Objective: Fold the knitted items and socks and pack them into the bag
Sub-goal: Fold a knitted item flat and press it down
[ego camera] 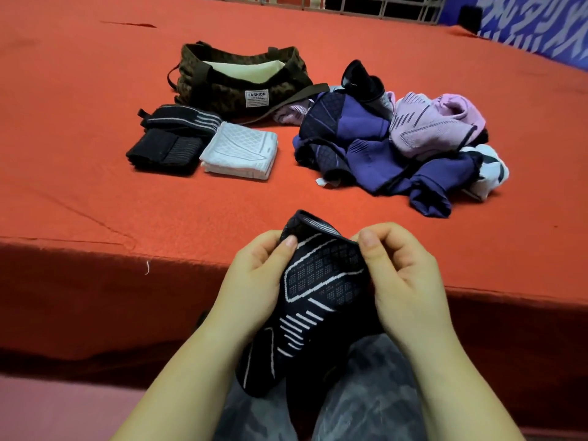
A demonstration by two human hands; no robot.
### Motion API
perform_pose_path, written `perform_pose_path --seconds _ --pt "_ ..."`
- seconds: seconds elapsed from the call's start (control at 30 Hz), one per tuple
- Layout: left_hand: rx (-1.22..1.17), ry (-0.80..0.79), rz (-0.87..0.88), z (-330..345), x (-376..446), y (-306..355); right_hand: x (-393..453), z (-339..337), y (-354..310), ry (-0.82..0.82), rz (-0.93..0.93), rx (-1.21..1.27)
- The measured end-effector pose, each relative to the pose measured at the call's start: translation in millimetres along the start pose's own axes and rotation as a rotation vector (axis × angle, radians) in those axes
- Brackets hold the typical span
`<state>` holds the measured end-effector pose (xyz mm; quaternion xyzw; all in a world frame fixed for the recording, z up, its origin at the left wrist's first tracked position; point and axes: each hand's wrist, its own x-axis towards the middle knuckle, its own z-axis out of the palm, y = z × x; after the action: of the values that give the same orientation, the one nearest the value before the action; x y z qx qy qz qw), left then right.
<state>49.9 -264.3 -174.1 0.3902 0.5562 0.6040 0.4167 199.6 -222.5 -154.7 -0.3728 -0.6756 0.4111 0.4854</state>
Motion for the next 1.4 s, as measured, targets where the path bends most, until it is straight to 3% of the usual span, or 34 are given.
perform_pose_path --seconds 0.17,0.23,0.33,0.43,0.57,0.7,0.83,1.0,1.17,1.23,1.33,1.4 --pt "-0.279 -0.075 -0.068 -1 -1 7 -3 4 8 -0.121 0.289 0.248" --pt "-0.24 -0.056 -0.067 -2 0 8 -4 4 6 -0.086 0.271 0.345" --pt "-0.098 -0.007 -0.039 -4 3 6 0 0 7 0.007 0.224 0.293" --pt "-0.049 0.015 -0.065 -4 5 6 3 -4 3 -0.026 0.257 0.247" --pt "-0.103 -0.048 -0.129 -3 2 9 5 -6 -3 -0.049 0.247 0.236" --pt "-0.093 -0.114 -0.107 -2 0 9 9 -10 -4 0.073 0.166 0.132" --pt "-0.024 -0.115 -0.092 0 3 8 11 -14 3 0.081 0.208 0.122" --pt "0.07 -0.168 -0.047 -2 5 7 17 -20 0 -0.04 0.257 0.04" --pt "0.309 -0.298 0.198 3 5 16 26 -22 -12 -0.366 0.246 -0.194" --pt "0.411 -0.297 0.258 3 8 17 28 -22 -15 -0.407 0.217 -0.171" --pt "0.391 -0.385 0.171 -5 15 17 31 -26 -13 -0.318 0.092 -0.172" --pt "0.558 -0.437 0.12 -16 20 18 33 -34 -12 -0.154 0.098 -0.084"
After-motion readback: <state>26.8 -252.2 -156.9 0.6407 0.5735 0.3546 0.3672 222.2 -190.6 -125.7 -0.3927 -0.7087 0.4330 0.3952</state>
